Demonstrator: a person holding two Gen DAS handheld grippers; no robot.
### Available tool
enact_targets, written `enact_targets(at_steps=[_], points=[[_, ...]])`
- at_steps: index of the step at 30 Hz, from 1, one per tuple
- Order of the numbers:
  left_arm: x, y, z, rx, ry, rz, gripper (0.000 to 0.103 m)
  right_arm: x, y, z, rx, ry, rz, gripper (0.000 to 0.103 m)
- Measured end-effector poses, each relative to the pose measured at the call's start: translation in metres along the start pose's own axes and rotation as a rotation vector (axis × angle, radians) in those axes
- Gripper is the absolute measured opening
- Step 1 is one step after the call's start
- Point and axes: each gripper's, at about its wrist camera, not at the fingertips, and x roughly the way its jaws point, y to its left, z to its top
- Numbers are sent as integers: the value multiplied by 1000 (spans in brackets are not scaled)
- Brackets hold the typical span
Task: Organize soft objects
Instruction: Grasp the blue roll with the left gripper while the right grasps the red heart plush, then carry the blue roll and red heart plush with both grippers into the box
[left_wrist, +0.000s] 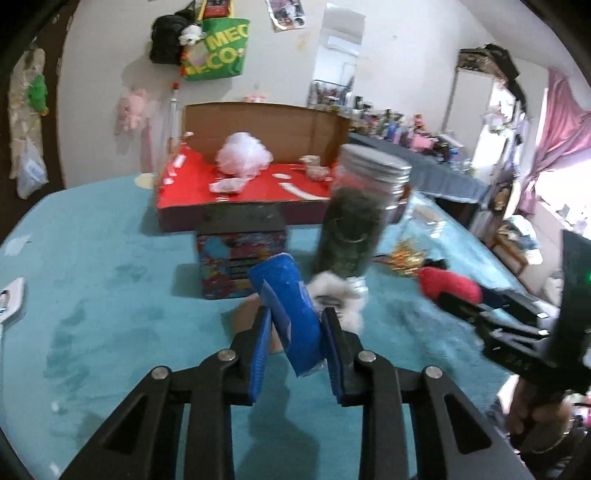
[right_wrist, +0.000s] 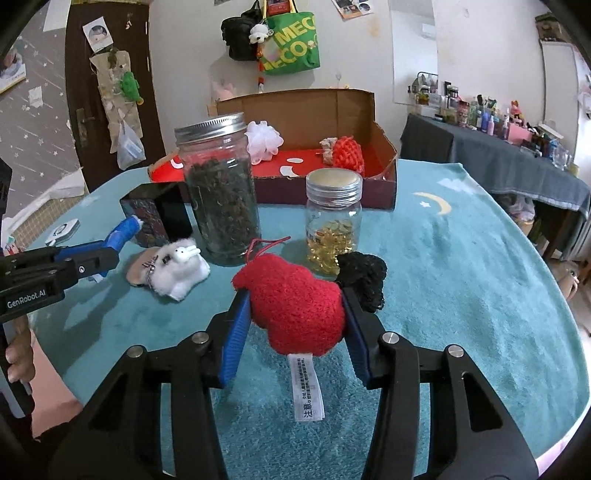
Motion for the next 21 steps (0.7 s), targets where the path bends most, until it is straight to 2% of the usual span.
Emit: enact_targets(at_steps=[2,8,21], points=[[2,-6,3,6,11,-56,29,-1,2,1,9,-1,18,46],[10,-29,8,52,24,-129,29,2,11,6,14,-4,56,46],[18,-34,7,54,56,-143,28,5,17,5,18,2,71,46]])
